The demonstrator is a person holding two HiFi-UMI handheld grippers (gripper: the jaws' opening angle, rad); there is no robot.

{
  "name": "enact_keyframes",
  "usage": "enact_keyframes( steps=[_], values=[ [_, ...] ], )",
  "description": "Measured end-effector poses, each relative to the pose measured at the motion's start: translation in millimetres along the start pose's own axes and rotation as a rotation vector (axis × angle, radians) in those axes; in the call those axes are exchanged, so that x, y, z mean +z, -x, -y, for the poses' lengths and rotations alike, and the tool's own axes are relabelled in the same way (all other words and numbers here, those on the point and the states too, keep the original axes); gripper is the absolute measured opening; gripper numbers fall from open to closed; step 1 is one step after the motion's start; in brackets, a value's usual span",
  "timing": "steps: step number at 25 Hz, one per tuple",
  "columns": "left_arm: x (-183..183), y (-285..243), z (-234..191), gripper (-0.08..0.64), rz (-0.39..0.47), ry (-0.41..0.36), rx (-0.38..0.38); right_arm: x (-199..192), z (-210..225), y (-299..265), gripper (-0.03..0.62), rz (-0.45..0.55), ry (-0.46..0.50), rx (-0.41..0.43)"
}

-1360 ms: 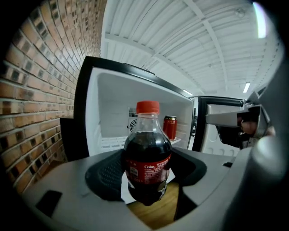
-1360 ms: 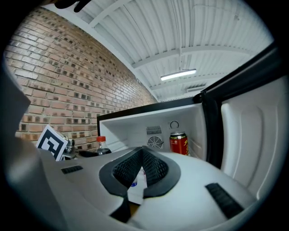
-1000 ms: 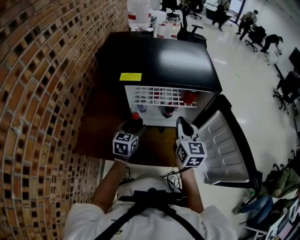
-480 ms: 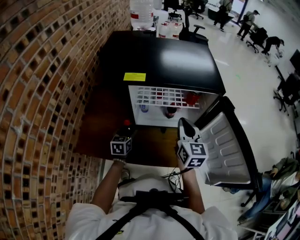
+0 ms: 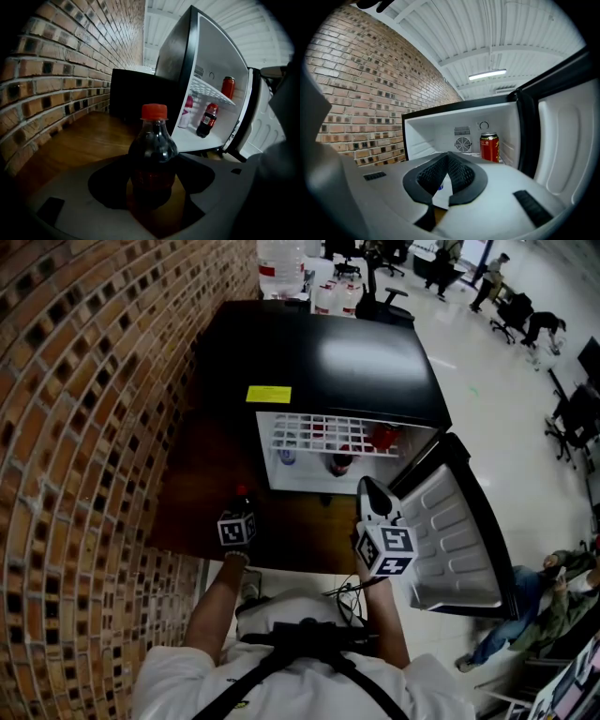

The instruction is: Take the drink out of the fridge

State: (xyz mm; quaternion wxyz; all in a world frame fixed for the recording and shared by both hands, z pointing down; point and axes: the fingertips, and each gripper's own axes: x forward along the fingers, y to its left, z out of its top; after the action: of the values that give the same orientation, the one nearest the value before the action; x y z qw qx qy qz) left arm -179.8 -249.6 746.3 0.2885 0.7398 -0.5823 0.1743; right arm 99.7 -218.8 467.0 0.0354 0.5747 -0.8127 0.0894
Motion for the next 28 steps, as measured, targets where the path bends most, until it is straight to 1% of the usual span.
enact_keyframes(
  steps=[8, 15, 25, 28],
  values=[
    [-13.4, -17.8, 0.6, 0.299, -0.026, -0.010, 0.008, 1.5, 5.4, 3.9, 0.014, 0.000, 0.001, -0.014],
    [-11.1, -24.9, 0.8, 0.299, -0.029, -0.026, 0.012, 1.6, 8.4, 6.4, 0.014, 0.002, 0.003, -0.021],
    [-19.2, -6.9, 8.3, 0.300, -0.015, -0.126, 0.022, 3.2, 4.0, 5.5, 0.014, 0.003, 0.001, -0.011],
    [-24.9, -5.5, 11.0, 0.300, -0.019, -0.136, 0.014, 3.1, 3.4, 6.4, 0.014, 0.002, 0.004, -0.010]
  ],
)
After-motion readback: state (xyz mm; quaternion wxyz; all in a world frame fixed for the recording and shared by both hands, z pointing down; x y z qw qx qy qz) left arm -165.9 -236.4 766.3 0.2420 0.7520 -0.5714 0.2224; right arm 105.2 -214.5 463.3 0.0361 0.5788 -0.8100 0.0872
